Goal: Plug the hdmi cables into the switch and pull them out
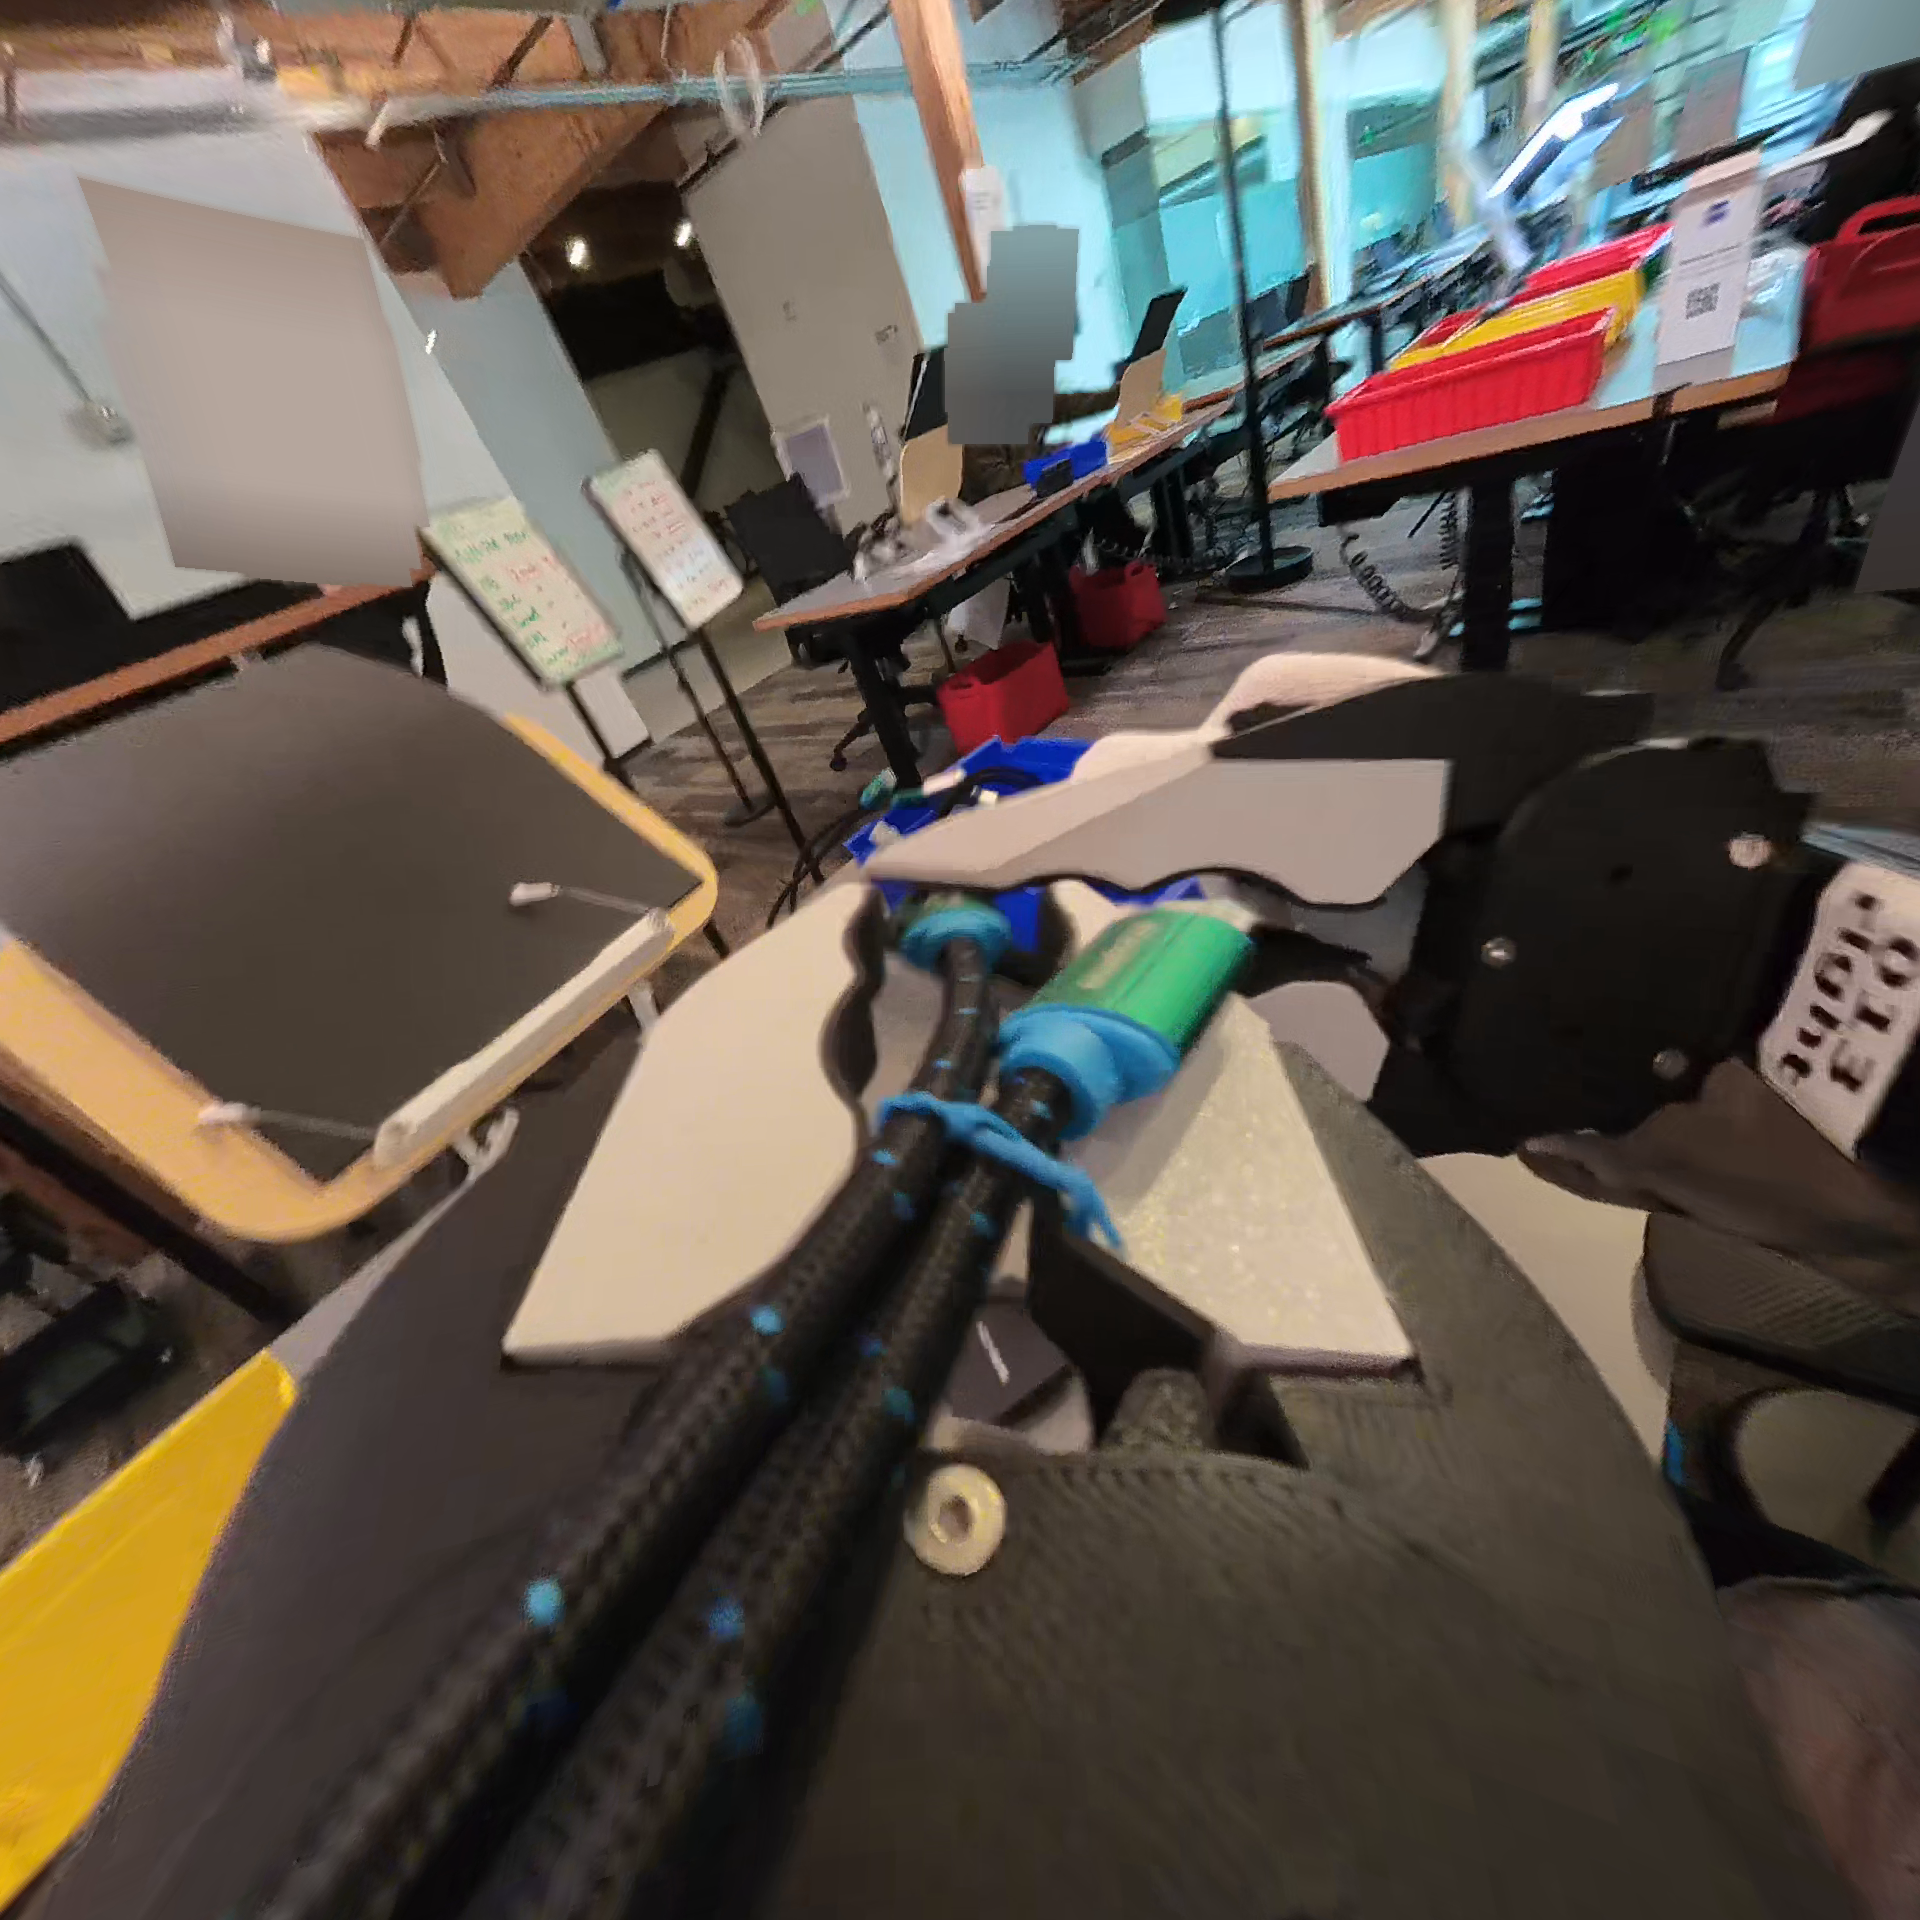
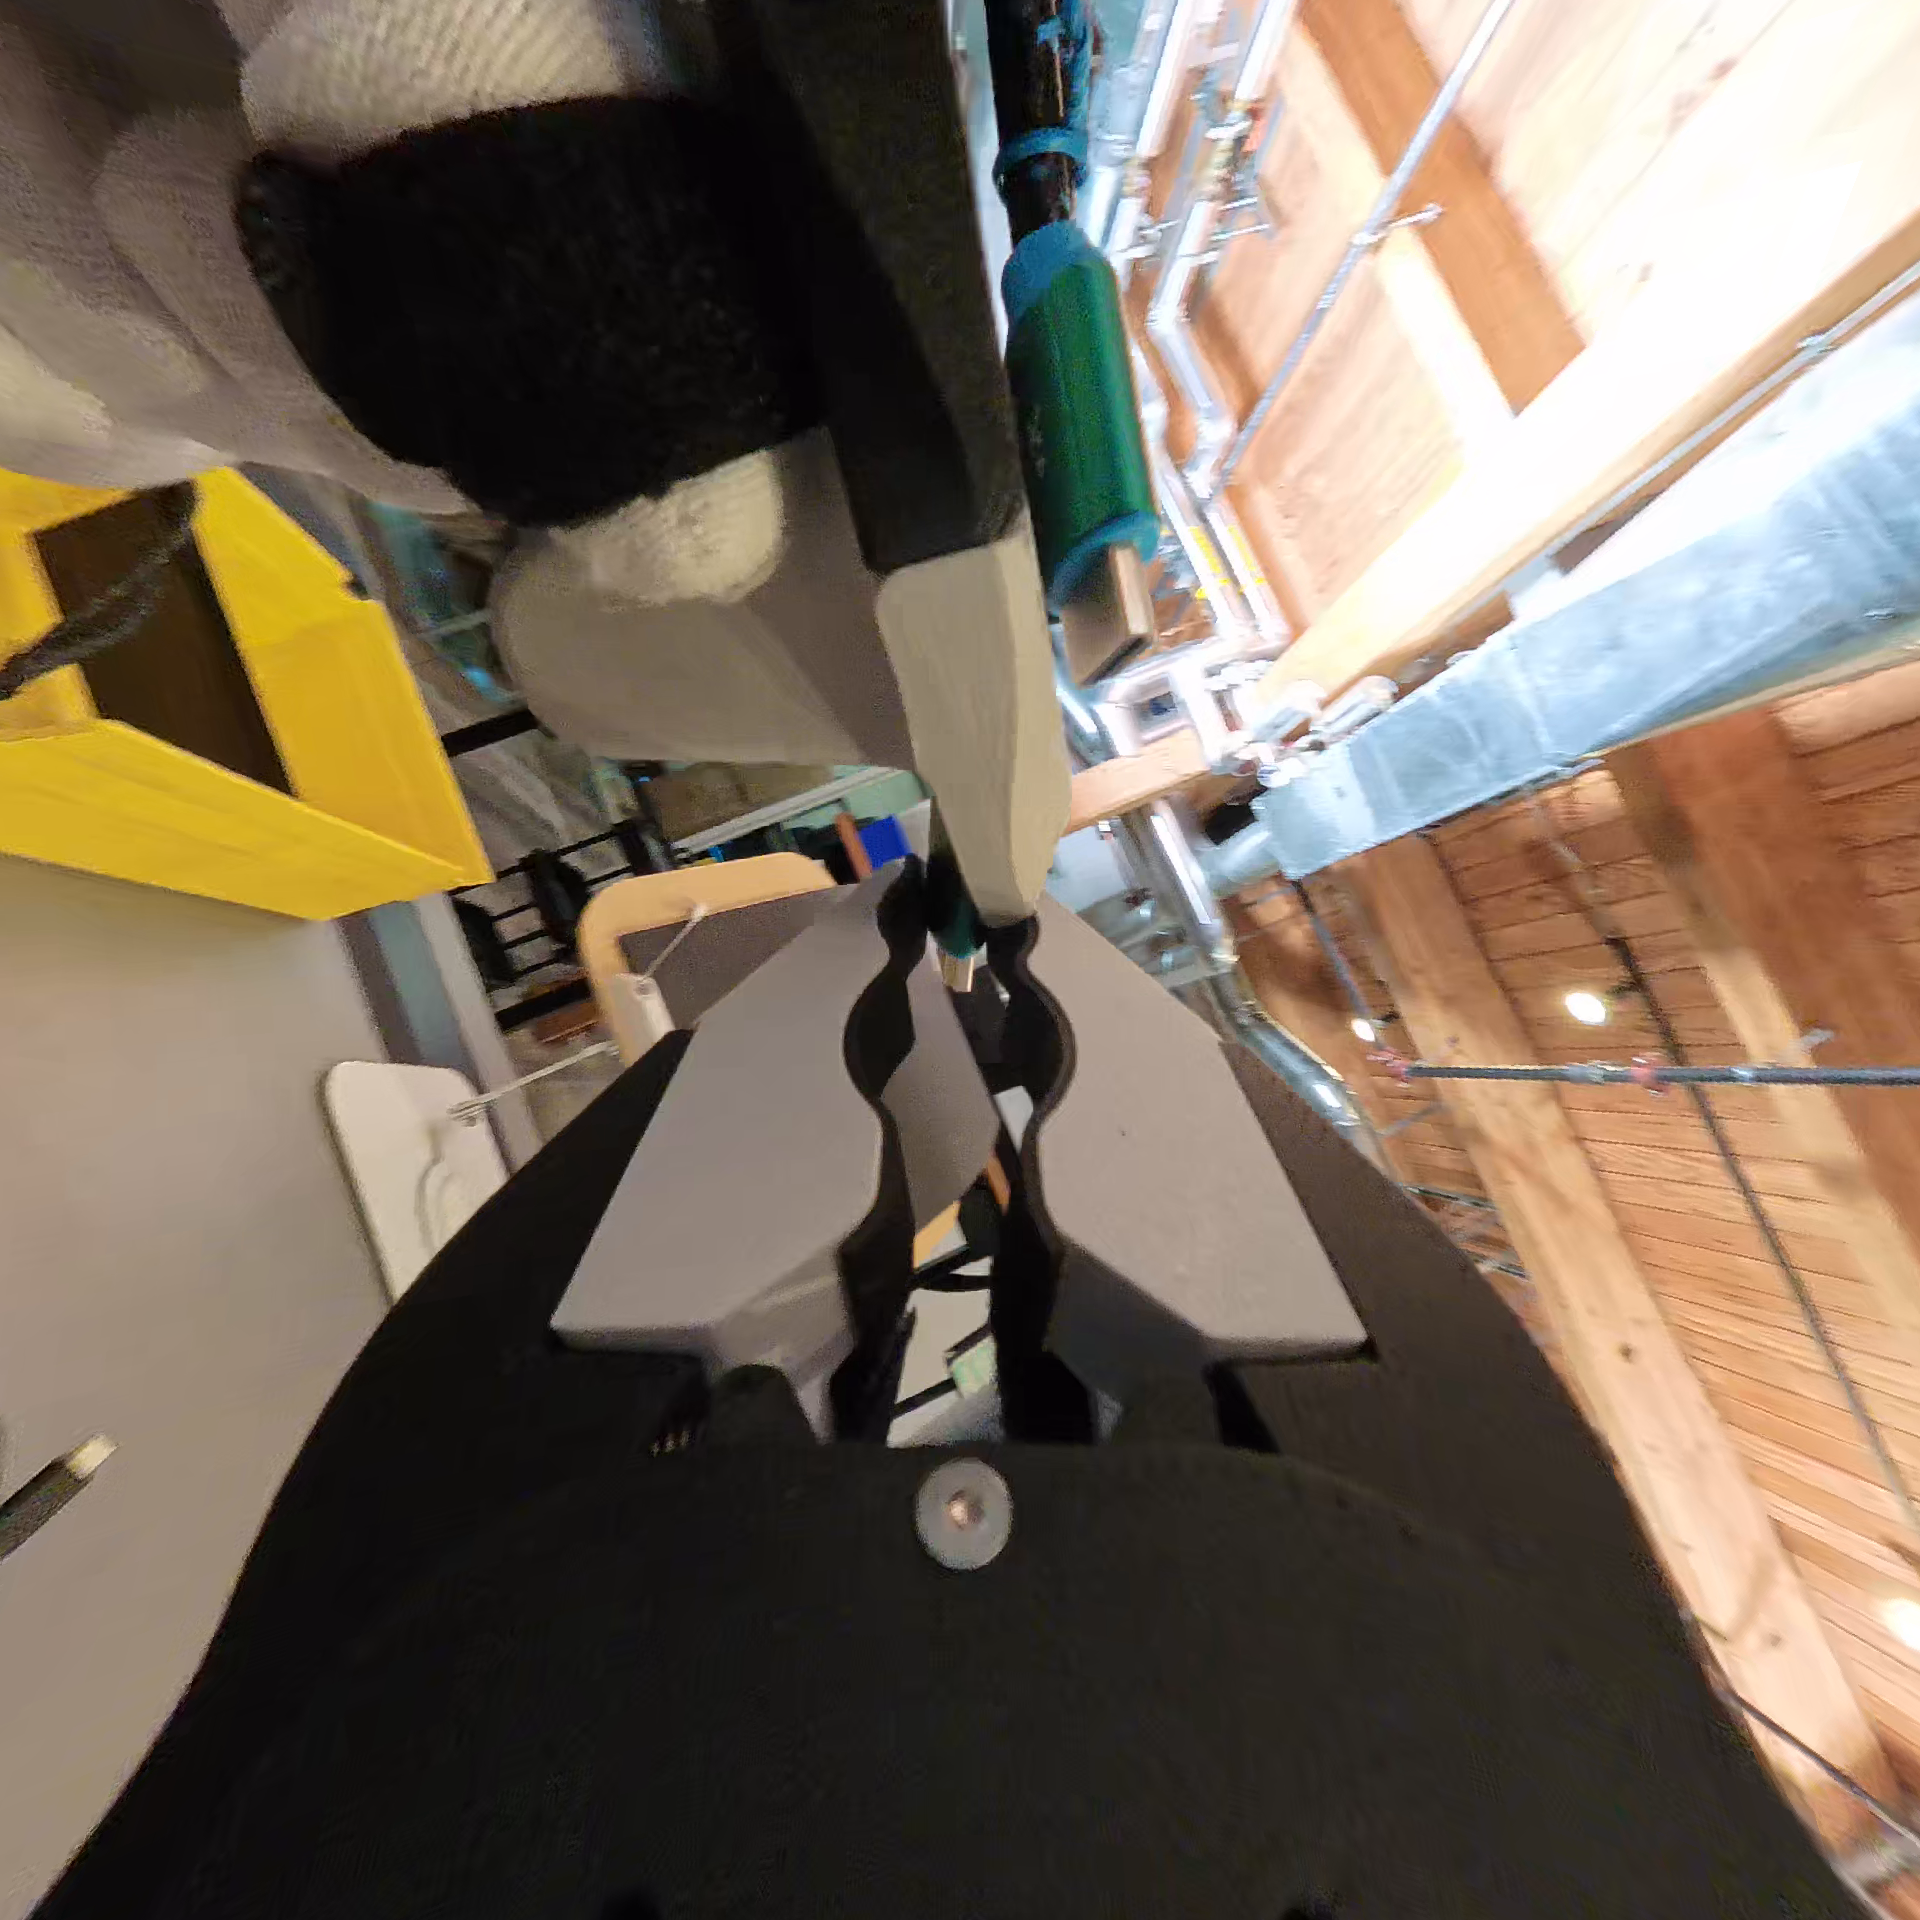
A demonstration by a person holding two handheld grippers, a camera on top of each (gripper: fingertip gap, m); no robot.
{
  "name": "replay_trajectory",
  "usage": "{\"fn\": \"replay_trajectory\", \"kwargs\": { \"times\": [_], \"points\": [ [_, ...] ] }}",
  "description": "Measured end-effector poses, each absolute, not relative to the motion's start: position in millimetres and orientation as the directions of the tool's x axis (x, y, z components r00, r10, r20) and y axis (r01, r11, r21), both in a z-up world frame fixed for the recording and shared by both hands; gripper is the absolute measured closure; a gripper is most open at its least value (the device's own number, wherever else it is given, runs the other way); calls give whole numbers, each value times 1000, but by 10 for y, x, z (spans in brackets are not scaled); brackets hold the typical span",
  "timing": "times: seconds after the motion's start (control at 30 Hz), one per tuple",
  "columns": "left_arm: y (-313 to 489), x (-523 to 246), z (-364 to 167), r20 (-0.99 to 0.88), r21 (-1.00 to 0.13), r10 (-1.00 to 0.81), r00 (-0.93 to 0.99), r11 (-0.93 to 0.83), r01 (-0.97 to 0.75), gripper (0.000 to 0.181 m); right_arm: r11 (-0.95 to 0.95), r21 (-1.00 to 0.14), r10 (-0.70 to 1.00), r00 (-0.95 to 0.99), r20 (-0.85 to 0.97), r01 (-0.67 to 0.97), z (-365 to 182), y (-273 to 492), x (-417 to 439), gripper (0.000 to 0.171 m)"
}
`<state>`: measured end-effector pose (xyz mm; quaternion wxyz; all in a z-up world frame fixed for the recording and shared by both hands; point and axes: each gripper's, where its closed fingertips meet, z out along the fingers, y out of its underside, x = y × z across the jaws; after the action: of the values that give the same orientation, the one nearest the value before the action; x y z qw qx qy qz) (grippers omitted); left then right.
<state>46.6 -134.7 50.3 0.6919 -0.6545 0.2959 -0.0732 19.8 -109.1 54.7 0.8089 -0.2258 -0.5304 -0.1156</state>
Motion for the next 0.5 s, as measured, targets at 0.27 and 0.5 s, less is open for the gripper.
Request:
{"fn": "replay_trajectory", "kwargs": {
  "times": [0.27, 0.5],
  "points": [
    [-1295, 467, 390, -289, -946, -503, 814, 20, -324, 148, 871, -181, -37, 430, 902, 456, 599, -1088, 236, 162],
    [-1266, 416, 400, -292, -947, -476, 830, 24, -319, 161, 864, -162, -60, 418, 906, 476, 550, -1072, 197, 162]
  ]
}}
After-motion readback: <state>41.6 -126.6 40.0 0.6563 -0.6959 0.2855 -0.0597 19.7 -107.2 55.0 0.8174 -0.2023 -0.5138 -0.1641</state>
